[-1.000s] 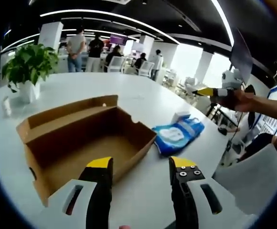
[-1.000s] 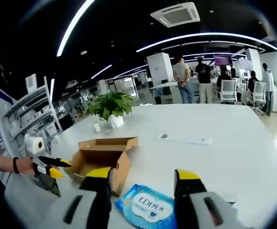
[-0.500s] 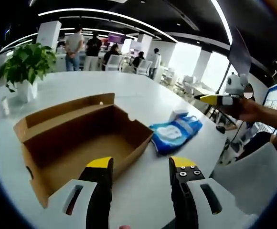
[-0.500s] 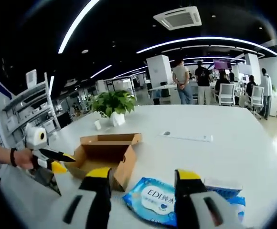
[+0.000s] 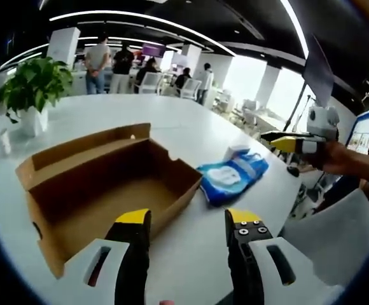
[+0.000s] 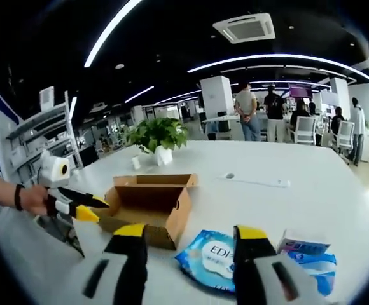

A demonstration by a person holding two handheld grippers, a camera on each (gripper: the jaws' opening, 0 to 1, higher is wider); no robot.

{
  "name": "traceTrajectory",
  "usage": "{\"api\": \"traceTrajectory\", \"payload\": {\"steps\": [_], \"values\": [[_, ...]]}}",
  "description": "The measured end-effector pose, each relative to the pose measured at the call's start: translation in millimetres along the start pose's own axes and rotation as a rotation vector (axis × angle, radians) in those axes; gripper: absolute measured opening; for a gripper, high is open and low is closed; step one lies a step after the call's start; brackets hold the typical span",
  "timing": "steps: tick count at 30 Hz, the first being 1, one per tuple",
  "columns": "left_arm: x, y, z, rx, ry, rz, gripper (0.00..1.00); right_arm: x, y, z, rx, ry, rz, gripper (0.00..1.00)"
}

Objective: Operate the shoe box by opening the lid, removing the specified soft item, and placing it in the target area until the item is outside and the box remains undamaged.

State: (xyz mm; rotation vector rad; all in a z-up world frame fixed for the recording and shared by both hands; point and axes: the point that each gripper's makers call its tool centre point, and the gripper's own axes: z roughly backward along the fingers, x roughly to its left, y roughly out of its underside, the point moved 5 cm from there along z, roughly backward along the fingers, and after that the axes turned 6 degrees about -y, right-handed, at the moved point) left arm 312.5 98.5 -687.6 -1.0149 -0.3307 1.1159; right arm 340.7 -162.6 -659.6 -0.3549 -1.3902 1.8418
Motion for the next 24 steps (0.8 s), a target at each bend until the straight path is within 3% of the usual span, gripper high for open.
{"api": "traceTrajectory", "payload": {"steps": [15,24], "values": [[0.4,0.5,0.0,0.002,-0.004,-0.007,0.47,23.4,18.7,-6.7,0.005,-0.024,-0.027,0.53],[3.8,-0.4,0.1,0.0,-0.012,0.001,0.47,31.3,19.0,-10.4,0.023,-0.034,0.027,0.55]]}}
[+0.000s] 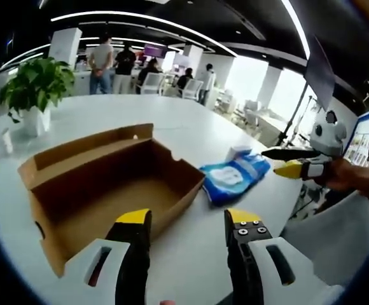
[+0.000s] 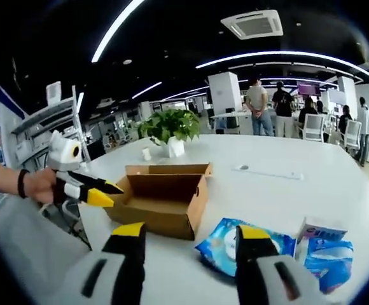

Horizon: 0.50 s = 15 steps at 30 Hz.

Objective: Operate the shoe box by opening the lid, removing the specified soft item, and placing it in the target area until the item is outside and the box remains undamaged.

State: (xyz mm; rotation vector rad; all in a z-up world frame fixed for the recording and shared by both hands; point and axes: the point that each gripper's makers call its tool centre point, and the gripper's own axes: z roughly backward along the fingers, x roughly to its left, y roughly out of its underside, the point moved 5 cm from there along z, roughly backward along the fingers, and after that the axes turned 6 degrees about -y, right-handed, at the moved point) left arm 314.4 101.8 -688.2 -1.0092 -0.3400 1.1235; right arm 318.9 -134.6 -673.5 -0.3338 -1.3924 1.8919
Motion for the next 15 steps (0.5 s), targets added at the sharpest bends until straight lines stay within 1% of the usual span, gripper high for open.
{"api": "traceTrajectory", "payload": {"steps": [4,8,10,15], "values": [[1.3,0.1,-0.6,0.001,-0.002,0.002,0.47,0.0,1.5,-0.2,-0.011,-0.002,-0.006,0.56],[5.1,-1.6,0.8,-0.009,-0.01,0.013,0.47,1.6,3.8,-2.0,0.001,-0.008,0.003,0.58],[6.1,-1.3,0.7,-0.007,-0.014,0.016,0.47,3.8,1.2,-2.3,-0.011,-0.01,0.006,0.58],[6.3,-0.4,1.2,-0.004,-0.018,0.016,0.46,6.3,3.8,-4.6,-0.003,-0.019,0.007,0.59]]}}
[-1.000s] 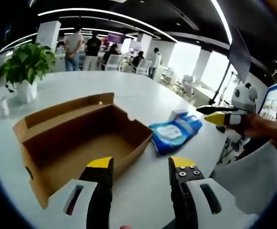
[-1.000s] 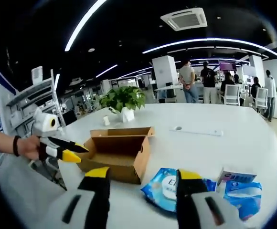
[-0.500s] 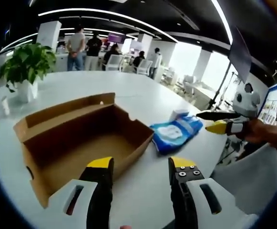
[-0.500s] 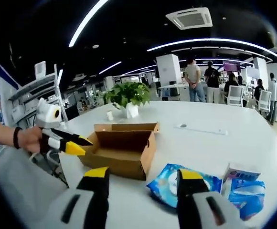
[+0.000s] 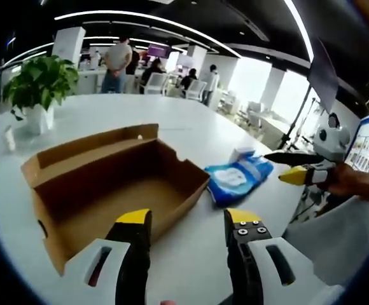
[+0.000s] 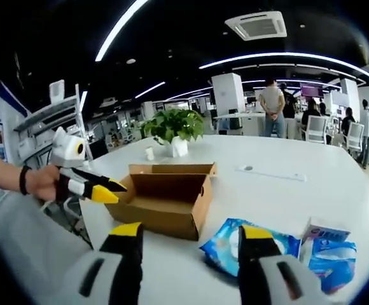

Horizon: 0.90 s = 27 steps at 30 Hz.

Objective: Operate the shoe box by opening the lid, removing the specified soft item, and placing it in the target area until the item is outside and the box remains undamaged.

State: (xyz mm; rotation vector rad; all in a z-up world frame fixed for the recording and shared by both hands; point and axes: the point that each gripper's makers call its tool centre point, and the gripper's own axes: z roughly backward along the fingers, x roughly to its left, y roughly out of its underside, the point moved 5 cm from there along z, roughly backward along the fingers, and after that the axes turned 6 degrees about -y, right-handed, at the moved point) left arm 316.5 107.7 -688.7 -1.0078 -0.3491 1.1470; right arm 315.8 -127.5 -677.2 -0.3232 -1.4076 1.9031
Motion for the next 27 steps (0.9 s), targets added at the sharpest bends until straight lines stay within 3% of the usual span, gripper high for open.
{"api": "traceTrajectory", "payload": {"steps": [27], "values": [[14.3,-6.4,7.8,-0.017,-0.037,-0.007,0.46,5.7,3.4,0.0,0.018,-0.001,0.007,0.63]]}}
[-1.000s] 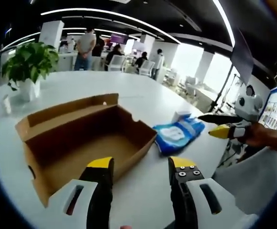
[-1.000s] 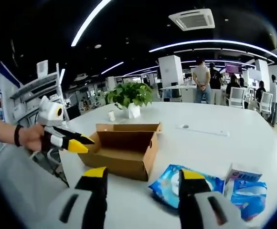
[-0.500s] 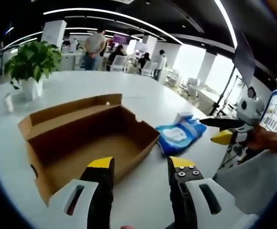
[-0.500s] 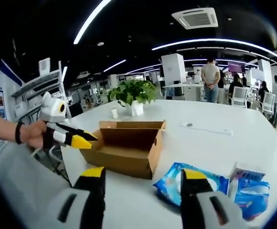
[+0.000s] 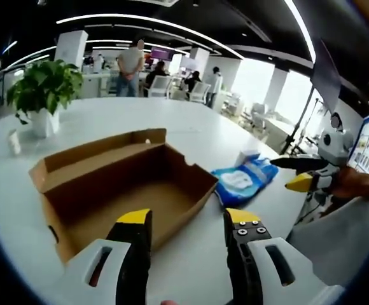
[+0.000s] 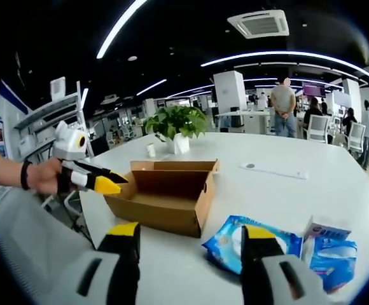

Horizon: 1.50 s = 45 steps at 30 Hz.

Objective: Operate the shoe box by opening the lid, removing the specified soft item, and placing it in the target area until the item is outside and the box remains undamaged.

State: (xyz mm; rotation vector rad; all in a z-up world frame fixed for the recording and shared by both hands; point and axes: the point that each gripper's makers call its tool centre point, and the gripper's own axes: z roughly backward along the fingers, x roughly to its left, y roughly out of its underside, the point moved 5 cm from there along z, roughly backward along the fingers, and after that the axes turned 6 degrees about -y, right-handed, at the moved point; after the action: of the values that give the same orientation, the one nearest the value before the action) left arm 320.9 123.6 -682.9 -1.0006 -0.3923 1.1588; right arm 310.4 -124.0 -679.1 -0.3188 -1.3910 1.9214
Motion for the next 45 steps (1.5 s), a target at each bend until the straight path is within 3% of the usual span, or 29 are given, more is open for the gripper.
{"api": "traceTrajectory", "payload": {"steps": [9,20,30,45], "values": [[9.0,-2.5,6.7,0.034,0.0,-0.055,0.46,0.8,3.6,-3.3,0.02,-0.007,-0.003,0.63],[37.9,-6.2,11.0,0.108,-0.021,-0.13,0.46,-2.7,2.8,-1.4,0.01,0.007,-0.015,0.63],[64.3,-16.2,3.4,0.187,-0.02,-0.235,0.46,-1.9,4.8,-0.9,0.019,0.008,-0.02,0.63],[79.0,-6.3,-16.1,0.316,0.018,-0.349,0.45,-3.7,5.6,-0.2,0.016,0.011,-0.027,0.64]]}}
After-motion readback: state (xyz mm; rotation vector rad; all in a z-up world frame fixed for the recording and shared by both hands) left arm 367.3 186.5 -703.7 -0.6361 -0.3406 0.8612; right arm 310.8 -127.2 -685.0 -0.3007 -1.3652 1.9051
